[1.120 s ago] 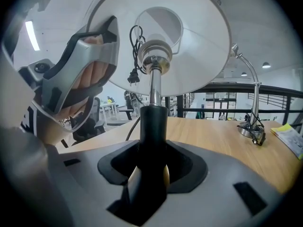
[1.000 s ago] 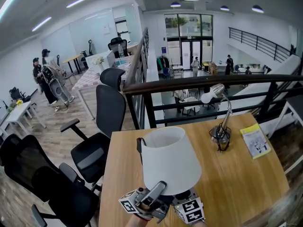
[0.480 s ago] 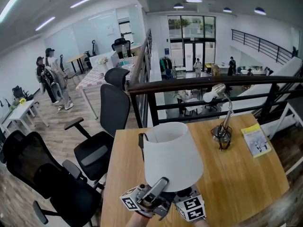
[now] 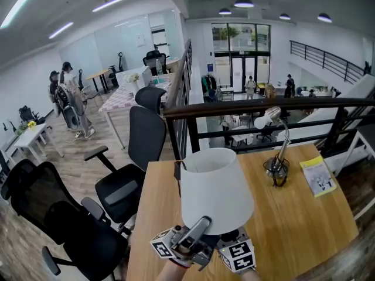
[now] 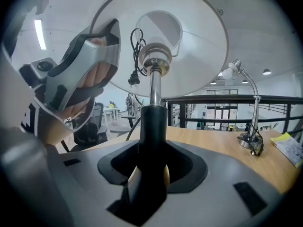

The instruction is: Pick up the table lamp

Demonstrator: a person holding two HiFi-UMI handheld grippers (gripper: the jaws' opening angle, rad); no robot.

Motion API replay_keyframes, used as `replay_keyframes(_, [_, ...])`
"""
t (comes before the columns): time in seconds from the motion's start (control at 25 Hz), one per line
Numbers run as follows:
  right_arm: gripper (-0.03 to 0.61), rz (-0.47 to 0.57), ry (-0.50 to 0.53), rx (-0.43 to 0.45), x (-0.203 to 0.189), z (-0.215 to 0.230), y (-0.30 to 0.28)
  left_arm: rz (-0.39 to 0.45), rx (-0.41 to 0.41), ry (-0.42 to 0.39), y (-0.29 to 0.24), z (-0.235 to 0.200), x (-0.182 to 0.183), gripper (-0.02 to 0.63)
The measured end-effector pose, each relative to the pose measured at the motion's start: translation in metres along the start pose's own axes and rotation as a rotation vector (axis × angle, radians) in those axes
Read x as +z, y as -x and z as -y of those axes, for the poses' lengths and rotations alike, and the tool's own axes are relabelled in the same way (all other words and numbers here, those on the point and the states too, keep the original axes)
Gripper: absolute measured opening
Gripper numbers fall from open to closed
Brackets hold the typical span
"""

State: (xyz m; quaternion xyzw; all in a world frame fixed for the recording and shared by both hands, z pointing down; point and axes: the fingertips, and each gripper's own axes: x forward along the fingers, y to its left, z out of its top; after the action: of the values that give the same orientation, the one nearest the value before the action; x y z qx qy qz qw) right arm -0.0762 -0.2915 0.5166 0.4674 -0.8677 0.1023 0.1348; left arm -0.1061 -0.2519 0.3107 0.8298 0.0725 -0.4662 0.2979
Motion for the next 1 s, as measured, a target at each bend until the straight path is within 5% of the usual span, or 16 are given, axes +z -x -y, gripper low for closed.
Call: replay_keyframes(1.0, [0.170,0.067,0.026,0.006,0.033,0.002,0.009,-0.032,0.006,-0.066,-0.025,0.015,0.003,0.011])
